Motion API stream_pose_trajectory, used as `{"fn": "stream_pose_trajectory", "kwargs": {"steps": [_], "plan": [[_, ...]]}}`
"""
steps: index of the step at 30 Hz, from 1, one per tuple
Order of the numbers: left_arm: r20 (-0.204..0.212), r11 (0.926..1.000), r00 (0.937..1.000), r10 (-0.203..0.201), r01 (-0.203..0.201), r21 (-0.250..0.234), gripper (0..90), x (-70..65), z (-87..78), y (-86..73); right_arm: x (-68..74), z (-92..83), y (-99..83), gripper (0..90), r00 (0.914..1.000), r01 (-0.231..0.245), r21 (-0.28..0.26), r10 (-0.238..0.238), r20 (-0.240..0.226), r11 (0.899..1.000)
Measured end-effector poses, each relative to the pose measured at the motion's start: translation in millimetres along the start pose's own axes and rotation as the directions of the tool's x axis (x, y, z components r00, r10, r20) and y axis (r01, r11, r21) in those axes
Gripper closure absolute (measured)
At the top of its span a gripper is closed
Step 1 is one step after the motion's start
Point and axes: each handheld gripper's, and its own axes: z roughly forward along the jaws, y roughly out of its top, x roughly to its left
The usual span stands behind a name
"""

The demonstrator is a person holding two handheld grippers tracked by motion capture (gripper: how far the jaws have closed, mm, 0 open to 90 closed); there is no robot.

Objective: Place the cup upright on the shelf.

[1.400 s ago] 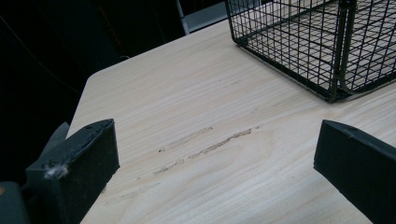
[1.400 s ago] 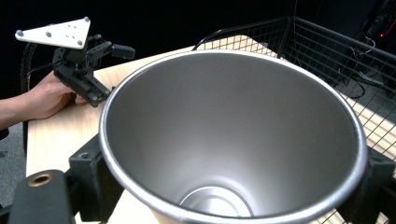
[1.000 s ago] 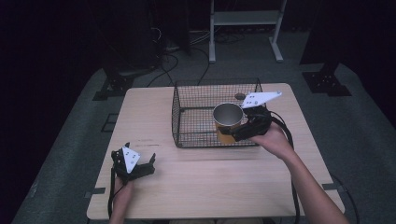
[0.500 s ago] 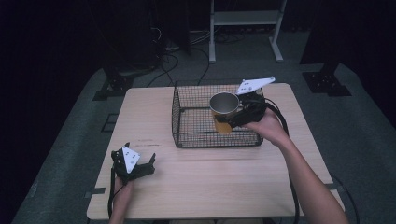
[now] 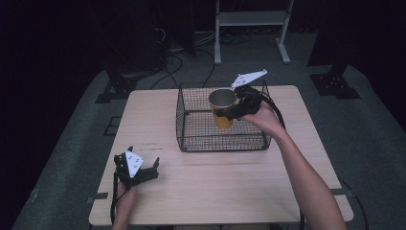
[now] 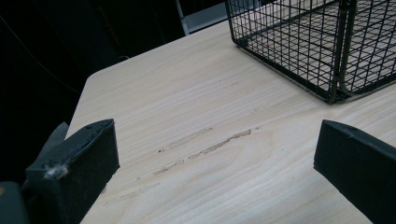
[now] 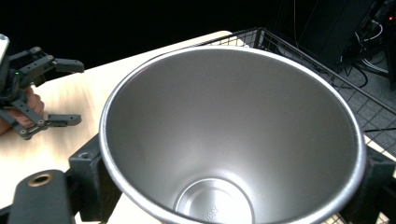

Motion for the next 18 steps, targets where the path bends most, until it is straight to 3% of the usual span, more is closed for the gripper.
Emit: {"fn": "stream_pose_trajectory", "kwargs": {"steps": [8, 18], "plan": [[0.001, 1.0000, 1.0000, -0.003, 0.003, 0.000, 0.0, 0.7, -0.2, -0.1, -7.6, 20.6, 8.6, 12.6, 1.0000, 0.008, 0.011, -0.008, -0.004, 1.000], [0.001, 1.0000, 1.0000, -0.009, 0.009, -0.001, 0.0, 0.9, -0.3, -0.3, -25.7, 51.2, -6.1, 12.6, 0.9996, -0.026, 0.082, 0.027, -0.012, 0.996]]}}
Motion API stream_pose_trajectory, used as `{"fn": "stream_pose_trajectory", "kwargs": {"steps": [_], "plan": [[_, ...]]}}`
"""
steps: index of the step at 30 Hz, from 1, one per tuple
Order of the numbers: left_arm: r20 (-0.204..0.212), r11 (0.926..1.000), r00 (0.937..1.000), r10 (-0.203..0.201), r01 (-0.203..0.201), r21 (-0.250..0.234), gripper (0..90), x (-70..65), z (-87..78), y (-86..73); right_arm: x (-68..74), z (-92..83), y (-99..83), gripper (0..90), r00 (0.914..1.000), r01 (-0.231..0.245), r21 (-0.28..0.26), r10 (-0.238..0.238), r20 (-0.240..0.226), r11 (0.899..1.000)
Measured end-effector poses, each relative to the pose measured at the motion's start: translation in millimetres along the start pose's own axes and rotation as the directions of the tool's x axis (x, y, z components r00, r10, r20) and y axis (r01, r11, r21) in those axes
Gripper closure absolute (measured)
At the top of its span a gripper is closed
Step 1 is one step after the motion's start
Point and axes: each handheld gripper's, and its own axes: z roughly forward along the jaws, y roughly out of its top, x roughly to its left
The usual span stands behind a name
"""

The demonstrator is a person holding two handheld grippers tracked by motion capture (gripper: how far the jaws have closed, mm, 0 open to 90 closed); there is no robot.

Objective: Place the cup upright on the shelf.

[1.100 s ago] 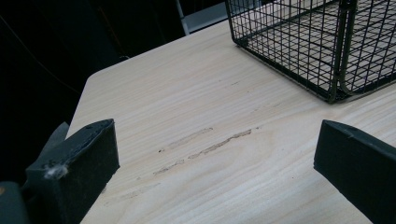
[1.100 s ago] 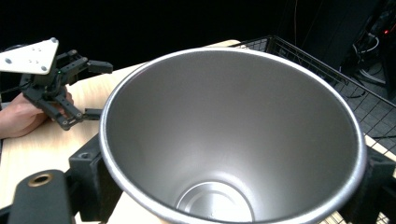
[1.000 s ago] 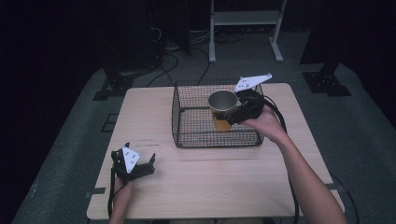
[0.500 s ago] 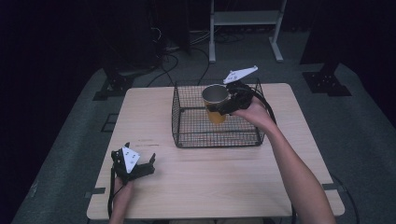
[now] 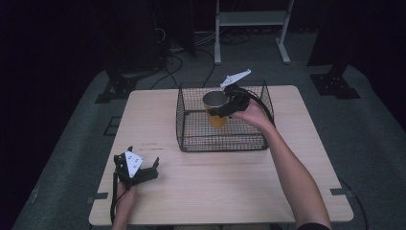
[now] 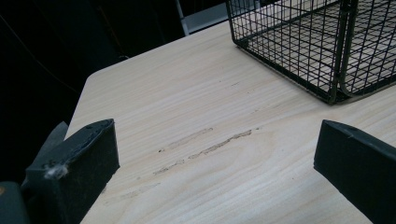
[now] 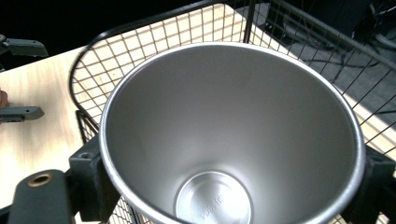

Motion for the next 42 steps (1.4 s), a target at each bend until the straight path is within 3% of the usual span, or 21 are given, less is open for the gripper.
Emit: {"fn": "stream_pose_trajectory", "kwargs": {"steps": [4, 18, 31, 42], "plan": [[0.000, 1.0000, 1.0000, -0.004, 0.004, 0.000, 0.0, 0.3, 0.1, 0.0, -10.0, 11.1, -4.6, 12.6, 0.9989, -0.046, -0.006, 0.046, -0.010, 0.999], [0.001, 1.0000, 1.0000, -0.006, 0.006, -0.001, 0.0, 0.4, -0.1, 0.0, -23.2, 40.7, -12.7, 12.5, 0.9957, -0.090, 0.036, 0.090, 0.022, 0.995], [-0.001, 0.9999, 0.9999, -0.010, 0.010, -0.001, 0.0, 1.0, -0.1, 0.0, -27.9, 52.8, -18.3, 12.1, 0.9936, -0.104, 0.082, 0.100, 0.053, 0.991], [-0.001, 1.0000, 1.0000, -0.010, 0.010, -0.001, 0.0, 1.2, 0.0, 0.0, -29.5, 61.8, -23.7, 11.2, 0.9942, -0.087, 0.122, 0.079, 0.073, 0.989]]}}
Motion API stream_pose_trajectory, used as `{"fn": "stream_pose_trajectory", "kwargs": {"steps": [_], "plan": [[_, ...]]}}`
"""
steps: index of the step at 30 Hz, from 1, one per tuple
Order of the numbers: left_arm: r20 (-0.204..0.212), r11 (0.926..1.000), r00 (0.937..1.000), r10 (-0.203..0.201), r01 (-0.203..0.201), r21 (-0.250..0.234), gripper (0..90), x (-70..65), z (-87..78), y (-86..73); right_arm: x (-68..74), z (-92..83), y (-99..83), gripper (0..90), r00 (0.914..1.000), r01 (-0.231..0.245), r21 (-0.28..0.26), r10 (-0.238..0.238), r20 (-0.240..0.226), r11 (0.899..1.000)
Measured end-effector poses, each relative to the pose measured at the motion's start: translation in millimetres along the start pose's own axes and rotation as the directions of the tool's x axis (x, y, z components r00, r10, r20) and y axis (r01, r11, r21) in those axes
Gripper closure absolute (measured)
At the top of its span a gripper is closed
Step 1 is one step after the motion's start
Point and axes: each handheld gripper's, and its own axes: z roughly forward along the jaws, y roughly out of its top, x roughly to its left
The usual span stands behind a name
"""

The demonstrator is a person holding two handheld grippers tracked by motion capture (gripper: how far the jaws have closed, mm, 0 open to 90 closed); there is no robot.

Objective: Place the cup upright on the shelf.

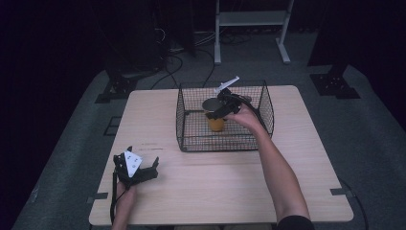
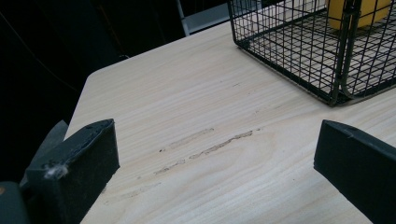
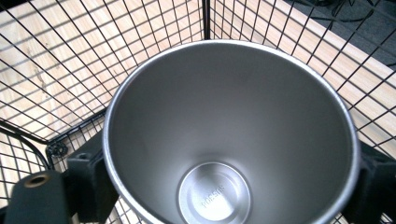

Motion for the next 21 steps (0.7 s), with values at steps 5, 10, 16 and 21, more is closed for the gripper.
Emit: {"fn": "stream_pose_trajectory", "kwargs": {"steps": [5, 10, 16, 21], "plan": [[0.001, 1.0000, 1.0000, 0.002, -0.002, 0.002, 0.0, 0.1, -0.1, 0.0, -1.8, -0.2, -0.3, 10.6, 0.9998, 0.007, -0.014, -0.007, 0.017, 1.000], [0.001, 1.0000, 1.0000, -0.002, 0.002, 0.000, 0.0, 0.1, 0.0, 0.0, -2.4, -1.7, -0.3, 9.2, 0.9998, 0.003, -0.020, -0.002, 0.017, 1.000], [-0.001, 1.0000, 1.0000, 0.000, 0.000, 0.001, 0.0, -0.2, 0.0, 0.0, -0.7, -4.3, 1.5, 3.7, 1.0000, -0.008, -0.046, 0.008, -0.003, 0.999], [-0.001, 1.0000, 1.0000, -0.001, 0.001, 0.001, 0.0, 0.0, 0.2, 0.0, -0.9, -8.1, 2.1, 3.0, 1.0000, -0.008, -0.054, 0.008, 0.002, 0.999]]}}
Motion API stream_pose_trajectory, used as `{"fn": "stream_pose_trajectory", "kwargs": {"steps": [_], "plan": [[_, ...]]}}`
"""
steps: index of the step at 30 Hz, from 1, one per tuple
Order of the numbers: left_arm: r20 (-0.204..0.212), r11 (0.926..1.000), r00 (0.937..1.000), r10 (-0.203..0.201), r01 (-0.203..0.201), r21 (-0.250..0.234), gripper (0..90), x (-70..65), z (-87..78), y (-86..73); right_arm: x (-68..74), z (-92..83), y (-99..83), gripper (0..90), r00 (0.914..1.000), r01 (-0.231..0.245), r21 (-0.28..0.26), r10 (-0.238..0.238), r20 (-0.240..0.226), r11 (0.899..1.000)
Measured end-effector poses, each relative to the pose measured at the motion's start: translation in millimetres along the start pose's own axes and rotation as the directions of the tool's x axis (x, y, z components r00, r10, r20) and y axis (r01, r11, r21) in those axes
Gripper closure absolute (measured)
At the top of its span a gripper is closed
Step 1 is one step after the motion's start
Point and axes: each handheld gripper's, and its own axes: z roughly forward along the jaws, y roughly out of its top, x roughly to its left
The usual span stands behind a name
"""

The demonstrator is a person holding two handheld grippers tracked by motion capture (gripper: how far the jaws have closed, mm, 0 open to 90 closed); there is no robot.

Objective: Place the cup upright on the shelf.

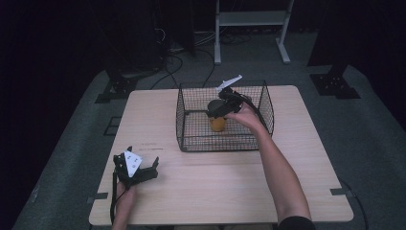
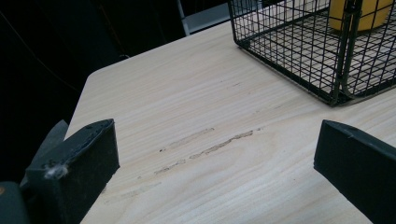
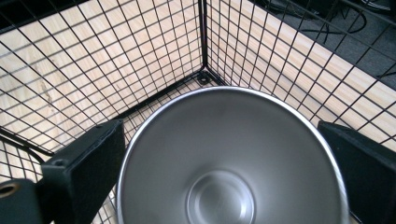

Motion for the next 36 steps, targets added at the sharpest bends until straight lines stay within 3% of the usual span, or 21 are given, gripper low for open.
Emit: {"fn": "stream_pose_trajectory", "kwargs": {"steps": [10, 19, 24, 36], "plan": [[-0.003, 1.0000, 1.0000, 0.001, -0.001, 0.002, 0.0, -0.2, 0.1, 0.1, 1.4, -6.8, 2.4, 2.7, 1.0000, -0.004, -0.029, 0.004, -0.004, 1.000], [-0.003, 1.0000, 1.0000, 0.003, -0.003, 0.002, 0.0, -0.4, -0.1, -0.1, 4.8, -29.5, 9.2, 2.7, 1.0000, -0.001, -0.102, 0.001, -0.007, 0.995], [0.000, 1.0000, 1.0000, 0.010, -0.010, 0.001, 0.0, -1.0, -0.6, -0.1, 7.1, -38.0, 9.9, 2.7, 1.0000, 0.002, -0.104, -0.002, 0.005, 0.995], [-0.003, 0.9999, 0.9999, 0.010, -0.010, 0.003, 0.0, -1.2, -0.7, -0.2, 17.6, -53.6, 11.3, 2.8, 0.9995, 0.029, -0.114, -0.030, -0.012, 0.993]]}}
